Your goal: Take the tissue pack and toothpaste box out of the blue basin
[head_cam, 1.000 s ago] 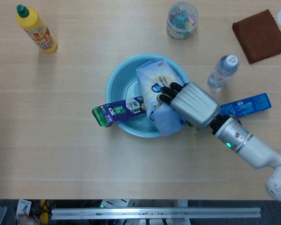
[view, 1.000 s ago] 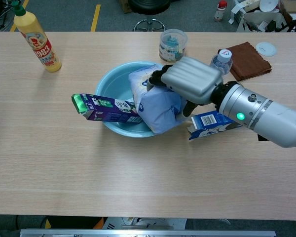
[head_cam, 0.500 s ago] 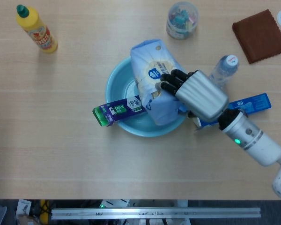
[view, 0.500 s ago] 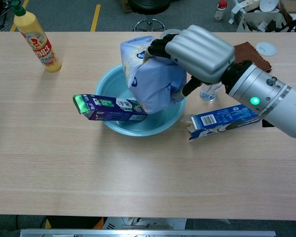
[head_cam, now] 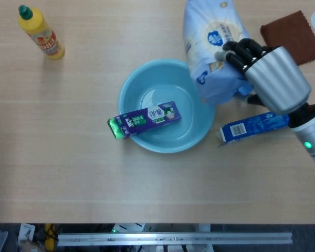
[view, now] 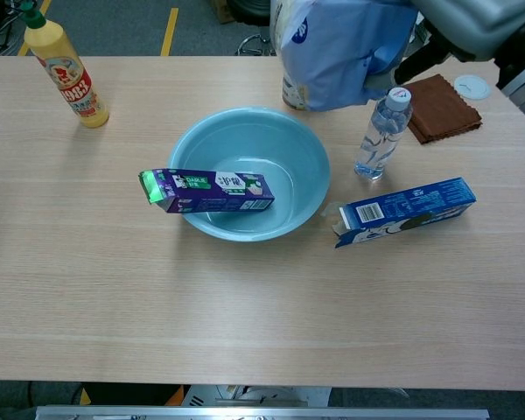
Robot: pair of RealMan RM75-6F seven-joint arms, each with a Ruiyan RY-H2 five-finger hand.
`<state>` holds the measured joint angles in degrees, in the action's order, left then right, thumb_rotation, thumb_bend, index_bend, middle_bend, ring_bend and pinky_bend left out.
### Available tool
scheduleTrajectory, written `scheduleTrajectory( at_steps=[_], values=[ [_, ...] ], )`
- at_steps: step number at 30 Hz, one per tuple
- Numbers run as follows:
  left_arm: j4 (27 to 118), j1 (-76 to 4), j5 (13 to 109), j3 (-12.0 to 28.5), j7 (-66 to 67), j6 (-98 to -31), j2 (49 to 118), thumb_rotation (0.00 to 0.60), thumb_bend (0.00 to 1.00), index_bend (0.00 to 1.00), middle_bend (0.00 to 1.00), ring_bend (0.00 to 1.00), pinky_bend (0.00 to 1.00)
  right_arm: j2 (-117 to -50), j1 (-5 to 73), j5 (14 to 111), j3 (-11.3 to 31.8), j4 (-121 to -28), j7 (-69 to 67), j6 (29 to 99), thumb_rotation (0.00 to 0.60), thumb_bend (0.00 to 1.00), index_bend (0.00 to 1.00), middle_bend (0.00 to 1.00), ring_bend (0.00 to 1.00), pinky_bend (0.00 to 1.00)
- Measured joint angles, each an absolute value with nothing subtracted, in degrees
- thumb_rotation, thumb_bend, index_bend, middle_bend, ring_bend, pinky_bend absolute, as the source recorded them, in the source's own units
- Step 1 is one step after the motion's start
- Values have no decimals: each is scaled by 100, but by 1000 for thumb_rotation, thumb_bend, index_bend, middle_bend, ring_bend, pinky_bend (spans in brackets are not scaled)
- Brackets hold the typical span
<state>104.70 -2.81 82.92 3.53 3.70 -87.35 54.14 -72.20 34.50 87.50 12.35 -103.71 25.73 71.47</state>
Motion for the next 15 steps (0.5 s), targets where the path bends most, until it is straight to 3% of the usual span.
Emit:
scheduleTrajectory(
  at_steps=[15],
  values=[
    [10349, -319, 8218, 371, 283, -8637, 5480, 600, 249, 109, 253, 173, 272, -6205, 2668, 8089, 1153, -10473, 2550, 7578, 600, 123, 622, 515, 542, 811]
  ],
)
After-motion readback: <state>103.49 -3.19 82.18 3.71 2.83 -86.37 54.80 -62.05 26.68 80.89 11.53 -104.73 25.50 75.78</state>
